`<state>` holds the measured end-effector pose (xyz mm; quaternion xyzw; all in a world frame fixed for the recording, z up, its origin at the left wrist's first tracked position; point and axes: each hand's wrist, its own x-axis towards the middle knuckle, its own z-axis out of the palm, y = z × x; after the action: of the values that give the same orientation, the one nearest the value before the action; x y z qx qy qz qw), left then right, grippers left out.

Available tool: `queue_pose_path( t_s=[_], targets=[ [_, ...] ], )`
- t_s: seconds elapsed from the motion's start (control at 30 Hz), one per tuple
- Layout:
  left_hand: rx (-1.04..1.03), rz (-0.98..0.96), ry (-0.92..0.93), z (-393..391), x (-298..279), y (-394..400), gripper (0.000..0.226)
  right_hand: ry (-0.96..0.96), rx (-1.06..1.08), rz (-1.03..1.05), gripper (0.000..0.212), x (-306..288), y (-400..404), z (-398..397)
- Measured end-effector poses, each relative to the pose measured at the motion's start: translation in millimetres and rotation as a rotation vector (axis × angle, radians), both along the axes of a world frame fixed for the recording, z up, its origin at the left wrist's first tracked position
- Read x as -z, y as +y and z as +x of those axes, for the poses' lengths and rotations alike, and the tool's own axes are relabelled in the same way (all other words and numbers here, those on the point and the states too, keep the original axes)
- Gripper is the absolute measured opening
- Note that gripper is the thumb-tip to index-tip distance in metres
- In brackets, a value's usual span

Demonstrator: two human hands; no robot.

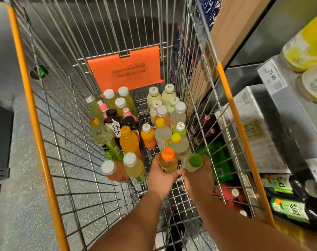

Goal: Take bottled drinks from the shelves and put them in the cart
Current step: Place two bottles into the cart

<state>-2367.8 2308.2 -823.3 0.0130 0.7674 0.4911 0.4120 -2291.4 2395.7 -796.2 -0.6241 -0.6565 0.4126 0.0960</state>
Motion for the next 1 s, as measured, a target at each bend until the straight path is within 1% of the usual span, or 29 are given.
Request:
queue_pose_path(
  t_s=[0.1, 0.23, 0.33, 0.4, 0.5, 0.6, 0.67, 0.7, 0.77, 0.8, 0.83, 0.87, 0.9, 0.93, 0.97, 1.0],
  targets=[
    [-0.009, 0.001, 0.016, -2, -3, -3, 0.085, 0.036, 0.007, 0.009, 0.062, -4, 0, 0],
    [-0.045, -0.008, -0.003, -6, -7, -2, 0.100, 0.042, -0.012, -0.014, 0.077, -5, -2, 2],
    [-0.065, -0.025, 0.039, -10, -13, -1, 0.102, 0.018, -0.018, 0.009, 0.081, -10, -4, 2],
    [-0.066, -0.041, 0.051, -12, -17, -4, 0.103, 0.027, -0.034, 0.017, 0.078, -13, -5, 3],
    [-0.071, -0.045, 0.017, -12, -27, -11, 0.103, 0.037, -0.046, 0.042, 0.065, -17, -13, 3],
    [-0.064, -0.051, 0.014, -9, -40, -20, 0.095, -0.005, -0.011, 0.021, 0.071, -26, -24, 3],
    [-0.044, -0.042, -0.018, -10, -48, -26, 0.093, -0.032, 0.015, -0.009, 0.074, -34, -27, -3],
    [-0.016, -0.043, -0.035, -11, -51, -29, 0.092, -0.069, 0.001, -0.025, 0.071, -36, -27, -5],
    [0.044, -0.047, -0.053, -16, -55, -31, 0.089, -0.208, -0.173, 0.007, 0.053, -43, -26, -8],
    [0.061, -0.059, -0.055, -19, -55, -31, 0.086, -0.230, -0.214, 0.044, 0.044, -45, -27, -7],
    [0.077, -0.082, -0.054, -21, -57, -31, 0.082, -0.199, -0.197, 0.044, 0.039, -47, -27, -7],
    [0.096, -0.110, -0.053, -22, -58, -32, 0.076, -0.204, -0.187, 0.003, 0.033, -46, -29, -2],
    [0.119, -0.143, -0.051, -22, -59, -34, 0.067, -0.242, -0.243, 0.011, 0.026, -56, -34, -2],
    [0.140, -0.193, -0.044, -23, -59, -38, 0.051, -0.320, -0.328, -0.018, 0.020, -64, -38, -2],
    [0.154, -0.266, -0.026, -24, -61, -44, 0.035, -0.367, -0.391, -0.037, 0.017, -59, -41, -2],
    [0.147, -0.349, -0.011, -25, -62, -51, 0.021, -0.309, -0.405, -0.078, 0.017, -55, -48, -7]
  ],
)
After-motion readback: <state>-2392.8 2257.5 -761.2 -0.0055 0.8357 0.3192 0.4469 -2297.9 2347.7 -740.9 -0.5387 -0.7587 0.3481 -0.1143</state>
